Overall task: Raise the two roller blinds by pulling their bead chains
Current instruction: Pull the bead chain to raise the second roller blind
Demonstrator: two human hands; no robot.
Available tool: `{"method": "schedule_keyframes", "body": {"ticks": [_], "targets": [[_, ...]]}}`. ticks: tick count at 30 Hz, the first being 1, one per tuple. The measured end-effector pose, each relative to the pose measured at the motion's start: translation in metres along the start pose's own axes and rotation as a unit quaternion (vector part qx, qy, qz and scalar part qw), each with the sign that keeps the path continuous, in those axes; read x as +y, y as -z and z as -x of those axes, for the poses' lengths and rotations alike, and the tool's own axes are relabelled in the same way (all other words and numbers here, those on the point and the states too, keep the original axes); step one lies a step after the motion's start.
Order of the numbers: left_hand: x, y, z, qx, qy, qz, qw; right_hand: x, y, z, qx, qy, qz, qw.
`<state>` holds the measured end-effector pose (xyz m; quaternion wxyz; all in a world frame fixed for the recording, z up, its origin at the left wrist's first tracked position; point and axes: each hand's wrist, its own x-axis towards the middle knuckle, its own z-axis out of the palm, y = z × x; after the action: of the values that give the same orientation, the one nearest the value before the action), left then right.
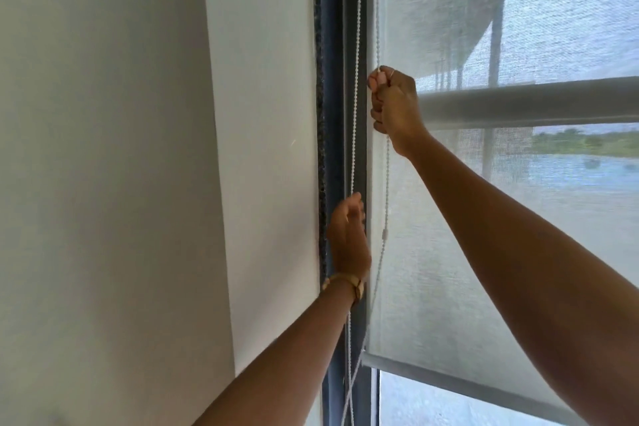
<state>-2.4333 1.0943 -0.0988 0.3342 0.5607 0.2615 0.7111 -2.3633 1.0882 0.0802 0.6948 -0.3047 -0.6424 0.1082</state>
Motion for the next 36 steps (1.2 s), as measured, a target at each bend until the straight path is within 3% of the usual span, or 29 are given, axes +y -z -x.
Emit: {"method": "schedule_keyframes", "body": {"ticks": [2,4,7,11,14,18,22,24,27,30,36], "targets": [[0.021,-0.005,-0.026,0.035,0.019,0.053,0.998,0.011,0.001,0.009,0.005,0.0,0.006,1.0],[0.044,-0.01,-0.051,0.042,-0.013,0.058,0.997,0.027,-0.002,0.02,0.018,0.006,0.025,1.0],[0.081,-0.016,-0.083,0.019,-0.071,0.057,0.996,0.054,-0.009,0.039,0.049,0.008,0.045,0.998],[0.117,-0.028,-0.113,-0.043,-0.083,0.041,0.995,0.076,-0.021,0.07,0.049,0.004,0.041,0.998],[0.134,-0.037,-0.127,-0.076,-0.09,0.009,0.993,0.088,-0.029,0.09,0.041,-0.011,0.031,0.999],[0.141,-0.046,-0.136,-0.038,-0.086,-0.002,0.996,0.102,-0.03,0.108,0.031,-0.018,0.032,0.999],[0.133,-0.046,-0.138,-0.057,-0.13,-0.009,0.99,0.105,-0.024,0.112,0.018,-0.01,0.029,0.999],[0.13,-0.046,-0.139,-0.04,-0.155,-0.013,0.987,0.104,-0.024,0.111,-0.01,-0.026,0.014,1.0],[0.124,-0.048,-0.135,-0.023,-0.159,-0.005,0.987,0.1,-0.02,0.106,-0.108,-0.141,-0.048,0.983],[0.112,-0.052,-0.122,-0.03,-0.163,0.006,0.986,0.098,-0.015,0.101,-0.179,-0.2,-0.024,0.963],[0.073,-0.04,-0.102,-0.033,-0.144,-0.014,0.989,0.114,0.004,0.102,-0.213,-0.233,-0.034,0.948]]}}
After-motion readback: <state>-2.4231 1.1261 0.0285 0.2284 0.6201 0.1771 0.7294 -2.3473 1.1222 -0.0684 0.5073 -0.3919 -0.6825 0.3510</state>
